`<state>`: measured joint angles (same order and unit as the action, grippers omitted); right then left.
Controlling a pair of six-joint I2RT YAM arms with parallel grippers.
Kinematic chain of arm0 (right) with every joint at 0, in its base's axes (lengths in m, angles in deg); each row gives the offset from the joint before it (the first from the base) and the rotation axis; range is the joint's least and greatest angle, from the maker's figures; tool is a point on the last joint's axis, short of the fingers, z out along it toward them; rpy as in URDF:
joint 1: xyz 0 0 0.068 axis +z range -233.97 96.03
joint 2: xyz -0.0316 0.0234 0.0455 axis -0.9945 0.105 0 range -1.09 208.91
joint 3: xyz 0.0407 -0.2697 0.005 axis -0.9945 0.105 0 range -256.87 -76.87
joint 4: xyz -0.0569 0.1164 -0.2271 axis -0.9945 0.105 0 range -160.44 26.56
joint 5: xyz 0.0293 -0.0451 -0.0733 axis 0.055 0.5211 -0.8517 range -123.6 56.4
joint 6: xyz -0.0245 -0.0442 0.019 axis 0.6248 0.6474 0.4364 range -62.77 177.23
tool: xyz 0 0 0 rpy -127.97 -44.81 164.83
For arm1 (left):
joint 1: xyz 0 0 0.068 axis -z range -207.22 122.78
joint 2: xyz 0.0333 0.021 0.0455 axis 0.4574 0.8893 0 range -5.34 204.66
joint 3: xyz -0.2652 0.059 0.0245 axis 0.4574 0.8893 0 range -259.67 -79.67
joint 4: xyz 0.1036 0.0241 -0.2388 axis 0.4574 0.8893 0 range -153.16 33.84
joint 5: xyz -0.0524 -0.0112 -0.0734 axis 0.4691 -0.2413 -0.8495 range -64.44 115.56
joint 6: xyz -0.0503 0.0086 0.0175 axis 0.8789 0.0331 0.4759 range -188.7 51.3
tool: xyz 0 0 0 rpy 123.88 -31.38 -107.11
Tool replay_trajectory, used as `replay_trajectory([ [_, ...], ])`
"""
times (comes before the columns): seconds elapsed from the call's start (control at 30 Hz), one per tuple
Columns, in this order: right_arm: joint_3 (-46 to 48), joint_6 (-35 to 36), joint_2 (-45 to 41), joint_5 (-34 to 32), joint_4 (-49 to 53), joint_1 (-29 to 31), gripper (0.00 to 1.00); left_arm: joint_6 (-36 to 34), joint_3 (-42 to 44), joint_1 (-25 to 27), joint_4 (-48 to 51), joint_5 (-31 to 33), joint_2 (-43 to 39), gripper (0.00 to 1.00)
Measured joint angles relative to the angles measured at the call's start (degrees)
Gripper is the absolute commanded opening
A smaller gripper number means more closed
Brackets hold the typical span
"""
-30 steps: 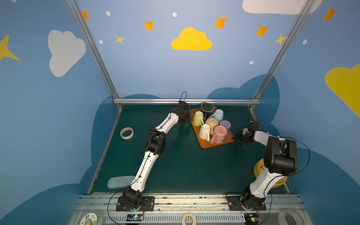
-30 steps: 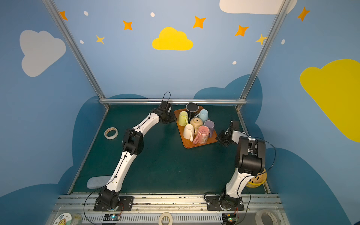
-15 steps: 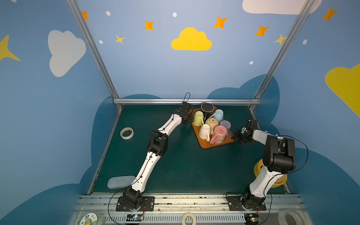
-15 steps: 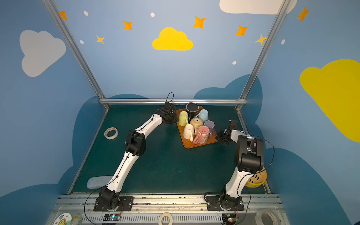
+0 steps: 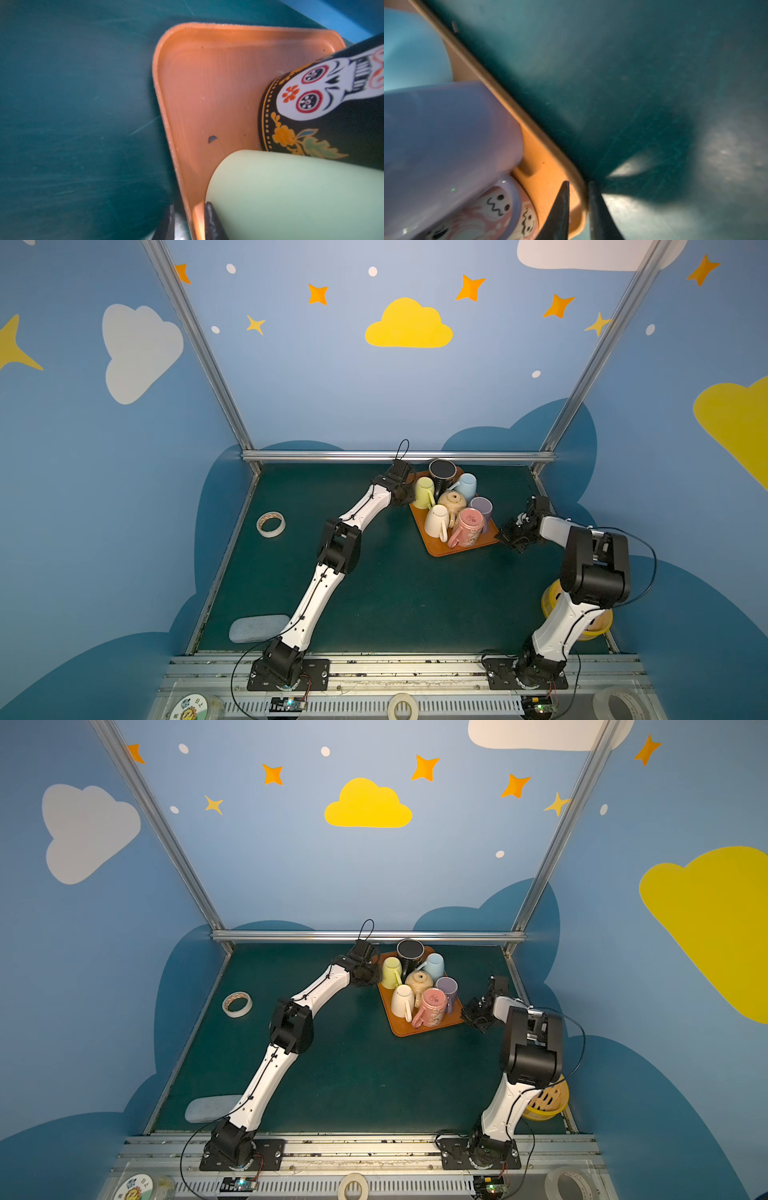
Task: Turn the mug right side up
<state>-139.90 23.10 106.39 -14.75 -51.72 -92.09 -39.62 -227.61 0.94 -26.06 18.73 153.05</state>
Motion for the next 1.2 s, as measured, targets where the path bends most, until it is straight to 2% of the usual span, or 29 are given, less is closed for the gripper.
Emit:
replay_trajectory([
  [0.33,-1.4,0.5,0.7,0.5,2.1,-0.2,0.09,2.5,0.2,0.1,0.2,-0.2,0.1,0.04],
  [0.43,-2.2,0.8,1.1,0.9,3.1,-0.2,0.01,3.7,0.5,0.1,0.0,-0.2,0.1,0.04],
  [0.7,-3.0,1.6,1.6,1.6,4.3,-0.3,0.00,4.5,3.9,0.0,-2.3,-0.5,-1.5,0.04],
  [1.2,-0.3,1.9,-0.7,-2.3,1.3,2.4,0.00,5.7,29.0,-0.7,-17.2,-1.1,-13.9,0.04],
])
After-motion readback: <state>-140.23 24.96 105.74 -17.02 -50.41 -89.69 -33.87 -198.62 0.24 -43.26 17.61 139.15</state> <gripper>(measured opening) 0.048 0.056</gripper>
